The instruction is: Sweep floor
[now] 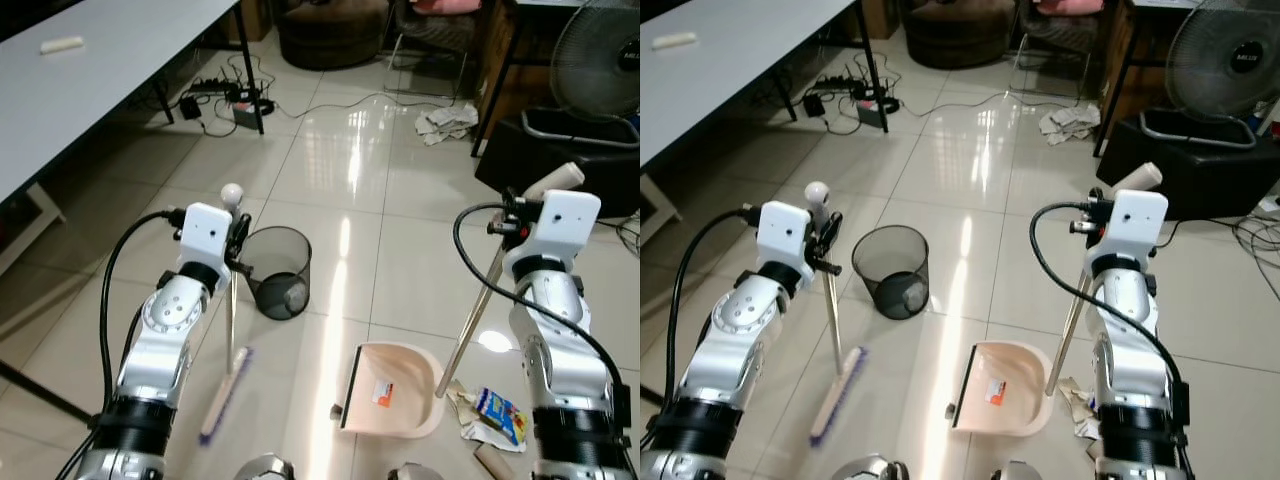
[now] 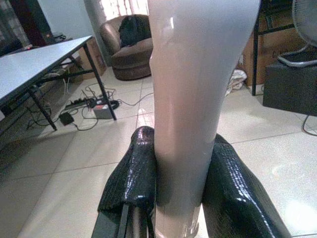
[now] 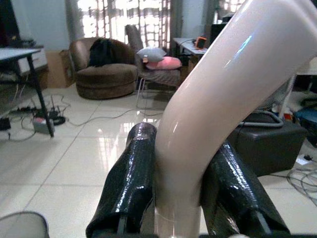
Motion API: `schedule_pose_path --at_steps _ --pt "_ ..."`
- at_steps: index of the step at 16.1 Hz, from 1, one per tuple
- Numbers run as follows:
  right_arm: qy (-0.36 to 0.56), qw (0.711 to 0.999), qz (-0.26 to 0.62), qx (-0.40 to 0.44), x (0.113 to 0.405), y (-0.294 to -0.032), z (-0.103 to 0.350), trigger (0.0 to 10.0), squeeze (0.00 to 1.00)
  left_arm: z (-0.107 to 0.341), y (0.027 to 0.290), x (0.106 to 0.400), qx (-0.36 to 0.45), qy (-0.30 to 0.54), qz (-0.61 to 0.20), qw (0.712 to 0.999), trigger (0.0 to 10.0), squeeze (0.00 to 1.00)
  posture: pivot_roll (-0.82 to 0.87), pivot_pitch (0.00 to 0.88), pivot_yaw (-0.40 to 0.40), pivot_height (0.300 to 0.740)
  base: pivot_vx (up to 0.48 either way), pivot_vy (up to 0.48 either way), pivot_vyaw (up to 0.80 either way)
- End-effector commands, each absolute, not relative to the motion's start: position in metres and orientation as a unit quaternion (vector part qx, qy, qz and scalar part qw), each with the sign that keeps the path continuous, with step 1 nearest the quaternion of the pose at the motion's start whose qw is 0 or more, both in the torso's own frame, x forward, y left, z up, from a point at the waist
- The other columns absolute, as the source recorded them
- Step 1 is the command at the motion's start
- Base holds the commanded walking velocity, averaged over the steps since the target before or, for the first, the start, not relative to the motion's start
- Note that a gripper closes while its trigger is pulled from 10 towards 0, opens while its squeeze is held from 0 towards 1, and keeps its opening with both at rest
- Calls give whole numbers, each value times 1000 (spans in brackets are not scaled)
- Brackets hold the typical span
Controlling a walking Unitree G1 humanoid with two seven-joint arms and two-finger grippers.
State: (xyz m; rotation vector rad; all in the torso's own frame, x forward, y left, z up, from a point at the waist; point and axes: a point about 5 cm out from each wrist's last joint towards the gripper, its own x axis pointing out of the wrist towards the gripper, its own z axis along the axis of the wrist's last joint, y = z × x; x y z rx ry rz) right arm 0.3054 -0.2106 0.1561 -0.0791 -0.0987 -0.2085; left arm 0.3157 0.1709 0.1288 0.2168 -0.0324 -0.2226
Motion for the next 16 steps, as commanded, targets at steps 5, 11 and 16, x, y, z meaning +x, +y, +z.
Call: schedule_pose_path --at_steps 5,11,16 --pt "-78 988 -72 -109 314 -205 154 10000 0 133 165 327 111 -31 -124 986 10000 0 29 172 60 740 0 0 0" --pt "-109 982 -45 -145 317 -199 141 10000 0 128 154 331 98 -58 -113 987 10000 0 68 272 85 740 0 0 0" --pt "-144 977 -28 -155 329 -181 140 10000 0 122 148 335 93 -55 -110 988 10000 0 92 320 108 740 0 0 0"
